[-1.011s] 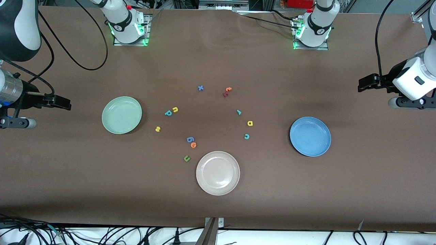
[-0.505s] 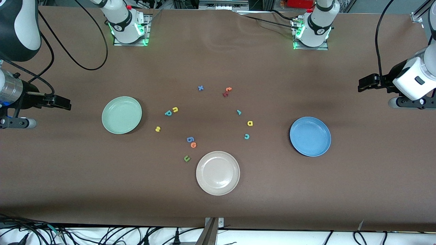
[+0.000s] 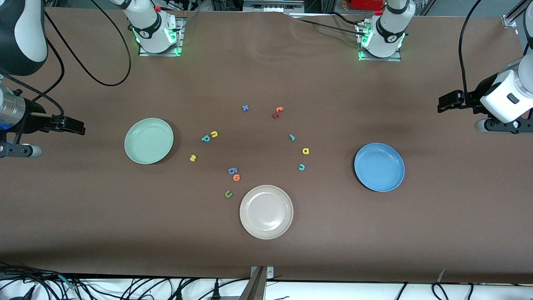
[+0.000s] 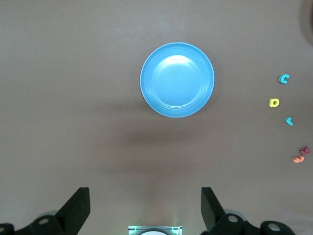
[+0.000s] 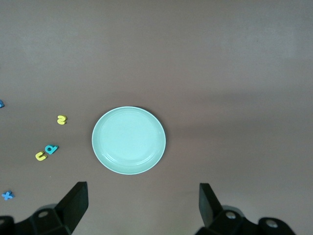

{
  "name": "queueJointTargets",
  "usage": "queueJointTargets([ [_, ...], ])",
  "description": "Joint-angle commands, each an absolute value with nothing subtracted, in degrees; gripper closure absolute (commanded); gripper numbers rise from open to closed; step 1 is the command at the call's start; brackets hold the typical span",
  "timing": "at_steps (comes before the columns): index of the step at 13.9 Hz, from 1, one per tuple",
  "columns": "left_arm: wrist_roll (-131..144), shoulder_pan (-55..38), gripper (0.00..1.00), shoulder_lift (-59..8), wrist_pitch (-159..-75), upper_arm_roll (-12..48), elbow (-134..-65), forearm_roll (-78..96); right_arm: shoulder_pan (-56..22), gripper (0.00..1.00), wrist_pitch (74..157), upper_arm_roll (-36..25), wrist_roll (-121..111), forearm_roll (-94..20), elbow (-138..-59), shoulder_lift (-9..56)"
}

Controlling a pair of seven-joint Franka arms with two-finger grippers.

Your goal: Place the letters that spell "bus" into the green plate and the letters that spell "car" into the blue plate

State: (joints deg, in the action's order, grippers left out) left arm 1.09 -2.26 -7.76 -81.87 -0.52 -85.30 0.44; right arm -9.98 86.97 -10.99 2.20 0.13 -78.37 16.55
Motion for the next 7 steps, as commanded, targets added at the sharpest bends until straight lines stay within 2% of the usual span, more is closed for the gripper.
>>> queueJointTargets([
  [1, 0.26, -2.02, 0.0, -7.73, -81.12, -0.62, -84.55, 1.32, -9.67, 0.0, 86.4, -11.16, 2.37, -0.44, -79.54, 15.29],
  [7, 0.26, -2.02, 0.0, -8.0, -81.12, -0.62, -84.55, 1.32, -11.25, 0.0, 84.81, -10.64, 5.34, -0.88, -79.54, 15.47],
])
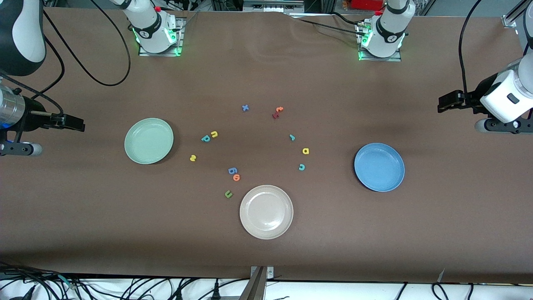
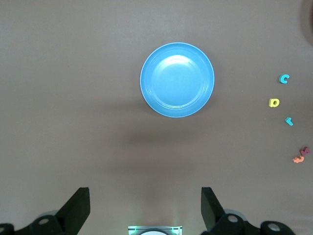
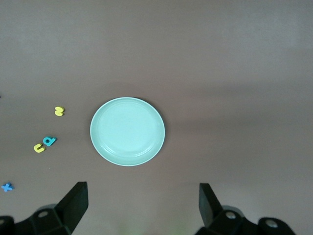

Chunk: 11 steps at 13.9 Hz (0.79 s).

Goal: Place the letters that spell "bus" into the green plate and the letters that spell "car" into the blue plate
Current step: 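Reach the right gripper toward the yellow u beside the green plate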

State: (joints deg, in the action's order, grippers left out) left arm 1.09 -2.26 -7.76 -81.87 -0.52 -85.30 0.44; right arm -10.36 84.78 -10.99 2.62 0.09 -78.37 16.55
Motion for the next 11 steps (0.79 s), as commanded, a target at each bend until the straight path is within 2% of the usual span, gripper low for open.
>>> queueJointTargets([
  [1, 0.26, -2.02, 0.0, -8.0, -81.12, -0.7, -84.55, 1.32, -12.03, 0.0, 84.99, -10.63, 9.45, -1.4, -79.54, 15.73],
  [9, 0.35, -2.02, 0.0, -8.0, -80.95, -0.7, -84.55, 1.41, -26.62, 0.01, 88.5, -10.63, 41.45, -2.72, -80.33, 21.61],
  [11, 0.35, -2.02, 0.0, -8.0, -80.95, -0.7, -84.55, 1.41, -28.91, 0.01, 92.0, -10.63, 50.23, -6.39, -82.69, 22.67],
])
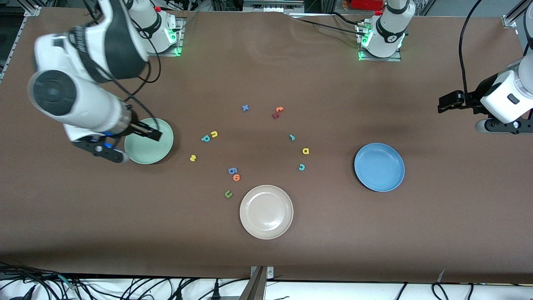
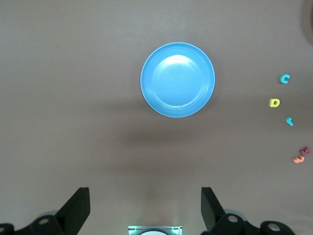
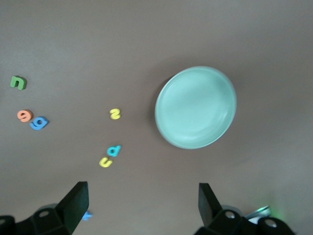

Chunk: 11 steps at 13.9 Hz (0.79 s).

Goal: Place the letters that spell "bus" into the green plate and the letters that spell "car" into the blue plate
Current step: 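Reach the right gripper toward the yellow u beside the green plate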

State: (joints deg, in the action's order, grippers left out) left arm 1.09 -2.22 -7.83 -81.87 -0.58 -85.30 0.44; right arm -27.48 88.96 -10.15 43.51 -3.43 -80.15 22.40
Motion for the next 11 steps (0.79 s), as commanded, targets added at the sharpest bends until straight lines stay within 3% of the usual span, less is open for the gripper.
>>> queueJointTargets([
  [1, 0.35, -2.02, 0.0, -8.0, -80.95, -0.7, -84.55, 1.41, -29.7, 0.01, 95.24, -10.63, 54.28, -7.55, -85.4, 22.68],
  [5, 0.35, -2.11, 0.0, -8.0, -81.03, -0.7, -84.55, 1.41, -34.53, 0.01, 106.49, -10.63, 64.49, -8.09, -96.73, 22.59],
  [11, 0.18, -2.11, 0.0, -8.09, -81.04, -0.7, -84.55, 1.41, -34.98, 0.01, 123.2, -7.21, 71.37, -8.17, -111.07, 22.68],
])
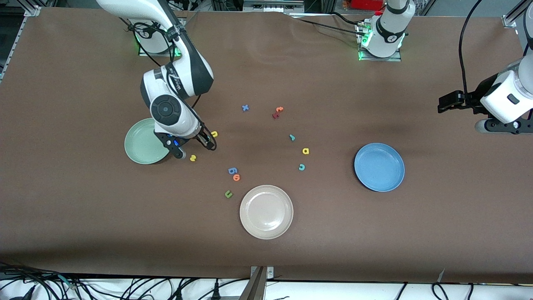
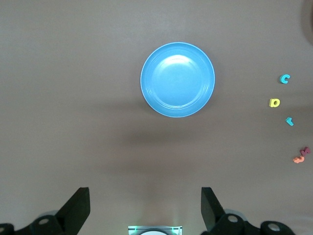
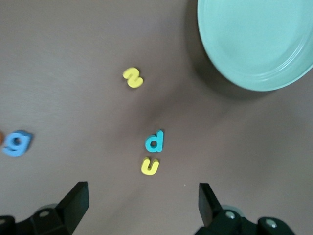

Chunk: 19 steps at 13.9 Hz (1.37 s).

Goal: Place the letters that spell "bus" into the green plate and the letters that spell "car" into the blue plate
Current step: 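Reach the right gripper toward the yellow u beside the green plate, then grasp the yellow u with the right gripper while the left gripper reaches the D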

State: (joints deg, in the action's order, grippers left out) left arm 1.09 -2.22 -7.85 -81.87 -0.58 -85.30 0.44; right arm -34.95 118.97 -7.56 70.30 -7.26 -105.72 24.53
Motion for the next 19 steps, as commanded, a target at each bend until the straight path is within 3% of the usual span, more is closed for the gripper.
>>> queueJointTargets([
  [1, 0.18, -2.11, 0.01, -8.43, -81.12, -0.62, -84.55, 1.67, -34.98, 0.01, 124.7, -6.77, 71.37, -8.43, -113.01, 22.68],
  [4, 0.52, -2.98, 0.01, -10.97, -81.82, -0.53, -84.55, 7.46, -34.98, 0.01, 135.31, -4.84, 75.22, -9.32, -119.34, 22.94],
  [8, 1.23, -7.72, 0.05, -17.91, -90.24, -0.35, -84.46, 8.79, -35.07, 0.01, 141.31, -3.96, 76.73, -9.32, -119.62, 26.8],
  [10, 1.23, -10.44, 0.04, -21.95, -92.88, -0.26, -84.46, 8.88, -35.07, 0.02, 142.03, -3.96, 77.6, -9.32, -119.62, 27.6],
  [11, 1.32, -12.63, 0.03, -23.54, -96.03, -0.35, -84.46, 9.22, -35.07, 0.08, 142.03, -3.96, 77.96, -9.32, -119.62, 27.6],
  [14, 5.52, -16.95, 0.02, -28.9, -102.37, -0.26, -84.46, 10.97, -35.42, 0.08, 143.61, -3.87, 79.27, -9.32, -119.53, 28.47],
  [19, 12.9, -22.75, 0.08, -34.71, -110.56, -0.35, -85.78, 13.97, -36.3, 0.13, 144.32, -3.52, 80.86, -9.4, -119.27, 29.0],
])
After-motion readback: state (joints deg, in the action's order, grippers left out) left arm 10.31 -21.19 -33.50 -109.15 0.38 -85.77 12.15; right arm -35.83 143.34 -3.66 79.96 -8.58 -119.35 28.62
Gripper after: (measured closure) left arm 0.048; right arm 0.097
